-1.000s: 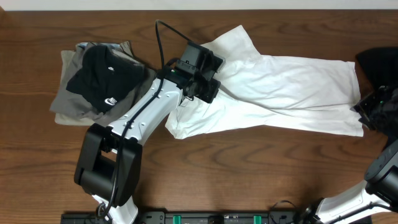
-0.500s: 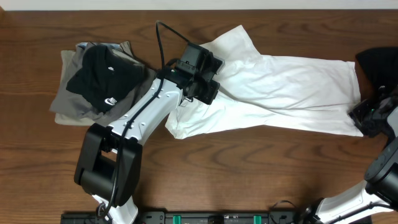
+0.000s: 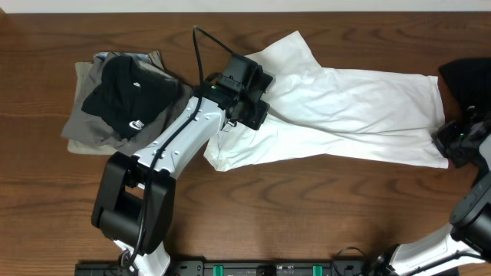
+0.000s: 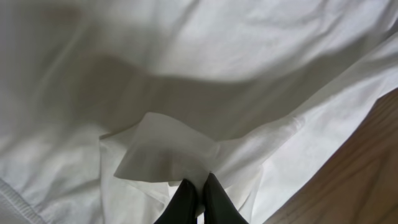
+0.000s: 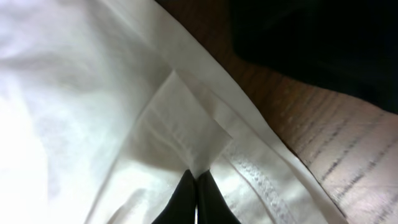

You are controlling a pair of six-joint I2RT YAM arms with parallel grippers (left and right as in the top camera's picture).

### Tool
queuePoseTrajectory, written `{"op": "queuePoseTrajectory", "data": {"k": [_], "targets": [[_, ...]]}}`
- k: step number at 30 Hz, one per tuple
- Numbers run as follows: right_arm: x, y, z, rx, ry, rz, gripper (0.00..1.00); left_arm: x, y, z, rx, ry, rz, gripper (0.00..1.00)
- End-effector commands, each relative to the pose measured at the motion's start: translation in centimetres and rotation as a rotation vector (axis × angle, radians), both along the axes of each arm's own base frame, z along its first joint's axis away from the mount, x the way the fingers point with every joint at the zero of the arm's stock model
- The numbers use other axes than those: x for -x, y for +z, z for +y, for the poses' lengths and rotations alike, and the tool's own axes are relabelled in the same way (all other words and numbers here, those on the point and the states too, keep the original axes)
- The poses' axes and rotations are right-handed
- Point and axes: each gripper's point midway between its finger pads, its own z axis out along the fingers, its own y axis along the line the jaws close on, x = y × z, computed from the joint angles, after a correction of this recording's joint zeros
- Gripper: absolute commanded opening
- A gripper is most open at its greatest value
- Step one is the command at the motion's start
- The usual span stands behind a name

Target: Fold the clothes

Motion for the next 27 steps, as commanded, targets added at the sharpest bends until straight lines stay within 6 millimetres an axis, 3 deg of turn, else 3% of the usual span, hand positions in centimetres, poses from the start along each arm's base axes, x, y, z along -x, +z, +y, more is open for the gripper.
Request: {"op": "queuePoseTrajectory", "data": {"k": [1,7,10,16,19,27], "targets": [[-0.2,3.4,0.0,0.01,0.001,-0.085,0.01,-0.3,-0.4,0.4,-0.025,-0.003,-0.008,0.06],[1.0,7.9,0.7,0.061,0.003,-0.121,0.01,0.1,-0.5,0.6,-0.034,-0.007,0.007,0.06],[0.9,8.7,0.8,0.068,-0.007,-0.14,0.01,-0.1,-0.5,0.6,-0.044,-0.033,-0.014,0.06],[-0.9,7.9,1.2,0.056,-0.012,-0.159,0.01,-1.8,-0.6,2.2,-0.138,0.026,-0.088,0.06],[-2.3,7.2,1.7,0.057,0.004,-0.176,0.01,-2.1,-0.5,2.1,-0.138,0.014,-0.108,0.06],[-4.6,4.4,3.4,0.023,0.032,-0.163,0.01,-1.8,-1.5,2.2,-0.153,0.001,-0.093,0.08]]}}
